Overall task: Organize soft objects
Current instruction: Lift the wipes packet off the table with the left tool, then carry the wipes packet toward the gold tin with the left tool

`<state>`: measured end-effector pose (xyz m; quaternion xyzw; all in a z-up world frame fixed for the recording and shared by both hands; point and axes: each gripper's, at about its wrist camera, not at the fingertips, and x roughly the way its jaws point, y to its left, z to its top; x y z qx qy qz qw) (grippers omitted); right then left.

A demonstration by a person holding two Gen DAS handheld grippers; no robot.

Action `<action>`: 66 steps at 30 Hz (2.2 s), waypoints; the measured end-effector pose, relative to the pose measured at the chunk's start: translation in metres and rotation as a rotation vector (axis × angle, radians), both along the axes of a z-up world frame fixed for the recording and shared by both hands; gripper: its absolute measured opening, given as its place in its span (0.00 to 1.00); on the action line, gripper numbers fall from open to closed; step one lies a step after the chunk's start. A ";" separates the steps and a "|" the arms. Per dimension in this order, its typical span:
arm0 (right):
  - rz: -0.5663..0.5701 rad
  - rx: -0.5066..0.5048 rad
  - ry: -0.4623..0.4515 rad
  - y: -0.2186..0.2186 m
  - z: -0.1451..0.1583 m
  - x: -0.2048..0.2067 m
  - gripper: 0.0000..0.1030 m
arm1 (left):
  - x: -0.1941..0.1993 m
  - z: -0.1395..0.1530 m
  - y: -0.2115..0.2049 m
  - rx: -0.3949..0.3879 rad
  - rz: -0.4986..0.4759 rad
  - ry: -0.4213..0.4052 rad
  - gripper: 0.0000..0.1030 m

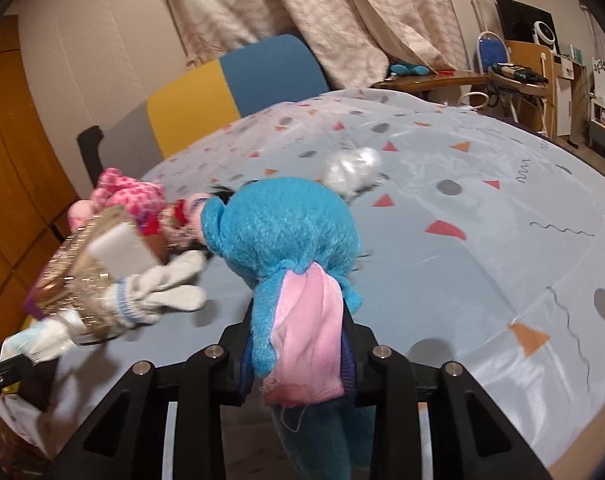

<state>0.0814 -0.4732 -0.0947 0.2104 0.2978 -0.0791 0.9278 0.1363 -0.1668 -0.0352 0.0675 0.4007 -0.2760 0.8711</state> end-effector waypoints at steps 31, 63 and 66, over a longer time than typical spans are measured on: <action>0.144 0.017 0.017 0.089 0.007 -0.013 0.33 | -0.004 -0.079 0.000 0.147 0.025 0.136 1.00; 0.202 -0.002 -0.004 0.115 0.018 -0.011 0.33 | -0.028 -0.080 0.029 0.013 -0.142 0.153 1.00; 0.191 0.002 -0.005 0.112 0.019 -0.012 0.33 | -0.037 -0.077 0.016 -0.026 -0.200 0.161 1.00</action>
